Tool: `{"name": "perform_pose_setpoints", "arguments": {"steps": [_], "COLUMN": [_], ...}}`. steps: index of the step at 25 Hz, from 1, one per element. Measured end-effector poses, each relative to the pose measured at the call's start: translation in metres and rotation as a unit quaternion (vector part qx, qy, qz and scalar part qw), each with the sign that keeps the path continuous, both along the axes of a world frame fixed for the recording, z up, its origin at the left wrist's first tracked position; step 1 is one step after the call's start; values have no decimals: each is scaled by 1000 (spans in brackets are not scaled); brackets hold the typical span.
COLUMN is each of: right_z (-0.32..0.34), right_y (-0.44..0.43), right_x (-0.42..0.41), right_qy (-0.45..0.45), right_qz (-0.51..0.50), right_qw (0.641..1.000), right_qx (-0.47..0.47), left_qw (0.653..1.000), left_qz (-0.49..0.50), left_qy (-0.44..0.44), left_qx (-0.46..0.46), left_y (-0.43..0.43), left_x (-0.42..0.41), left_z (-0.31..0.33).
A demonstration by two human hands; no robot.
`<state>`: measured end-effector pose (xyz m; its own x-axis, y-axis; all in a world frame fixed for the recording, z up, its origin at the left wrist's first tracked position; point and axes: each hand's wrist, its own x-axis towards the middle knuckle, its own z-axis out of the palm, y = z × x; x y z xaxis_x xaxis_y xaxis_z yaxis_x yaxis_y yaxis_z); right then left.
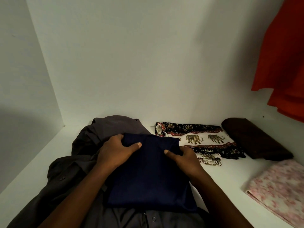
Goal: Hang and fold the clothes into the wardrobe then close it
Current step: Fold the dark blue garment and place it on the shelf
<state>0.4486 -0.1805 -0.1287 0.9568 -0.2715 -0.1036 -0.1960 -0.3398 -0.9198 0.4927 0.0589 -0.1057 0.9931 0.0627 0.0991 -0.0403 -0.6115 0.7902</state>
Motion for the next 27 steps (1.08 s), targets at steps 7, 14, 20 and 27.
{"name": "perform_pose_setpoints", "arguments": {"steps": [7,14,20,27], "right_z": [23,60,88,109], "right_y": [2,24,72,24], "right_x": [0,-20,-59,-81], "right_qy": [-14,-186,-205,-242], "right_qz": [-17,-16,269,172], "right_qw": [996,981,940,922], "right_qx": [87,62,-50,247], "left_qw": [947,986,888,869], "left_qz": [48,-138,-125,-137], "left_qy": [-277,-75,75,41], "left_qx": [154,-46,-436,-475], "left_y": [-13,-34,-29,-1], "left_x": [-14,-46,-66,-100], "left_z": [-8,31,69,121]}}
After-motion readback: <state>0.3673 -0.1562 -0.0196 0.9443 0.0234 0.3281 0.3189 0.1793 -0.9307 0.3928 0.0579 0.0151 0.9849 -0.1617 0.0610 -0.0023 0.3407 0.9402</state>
